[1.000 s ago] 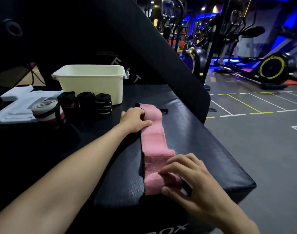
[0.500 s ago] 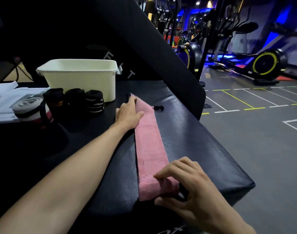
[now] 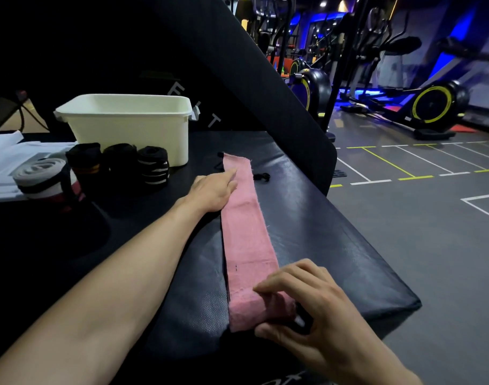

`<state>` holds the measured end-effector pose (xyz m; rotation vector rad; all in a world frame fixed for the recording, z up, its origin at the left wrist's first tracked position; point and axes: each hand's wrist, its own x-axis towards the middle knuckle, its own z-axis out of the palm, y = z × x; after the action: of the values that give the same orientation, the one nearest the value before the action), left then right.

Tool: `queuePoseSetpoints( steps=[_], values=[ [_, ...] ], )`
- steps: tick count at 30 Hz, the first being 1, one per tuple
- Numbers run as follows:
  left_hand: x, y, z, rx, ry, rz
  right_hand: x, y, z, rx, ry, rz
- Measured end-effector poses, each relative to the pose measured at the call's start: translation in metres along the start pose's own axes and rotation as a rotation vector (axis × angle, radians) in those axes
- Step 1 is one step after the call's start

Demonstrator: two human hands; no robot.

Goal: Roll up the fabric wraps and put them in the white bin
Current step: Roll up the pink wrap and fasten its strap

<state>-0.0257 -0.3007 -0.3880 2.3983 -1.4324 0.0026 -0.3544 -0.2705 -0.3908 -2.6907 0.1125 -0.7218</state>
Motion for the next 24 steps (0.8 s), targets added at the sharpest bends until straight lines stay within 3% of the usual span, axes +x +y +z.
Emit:
queuePoseSetpoints(
  steps=[12,19,24],
  values=[
    [0.021,0.016,0.007,0.348,0.121,-0.114,0.002,-0.002,0.003,-0.088,0.029,-0.027],
    [0.015,0.021,0.003,0.342,0.385,0.013,0.004,-0.005,0.005,-0.144,0.04,-0.044],
    [0.017,0.023,0.0,0.368,0.389,0.048,0.003,-0.007,0.005,-0.182,0.045,-0.061]
  ],
)
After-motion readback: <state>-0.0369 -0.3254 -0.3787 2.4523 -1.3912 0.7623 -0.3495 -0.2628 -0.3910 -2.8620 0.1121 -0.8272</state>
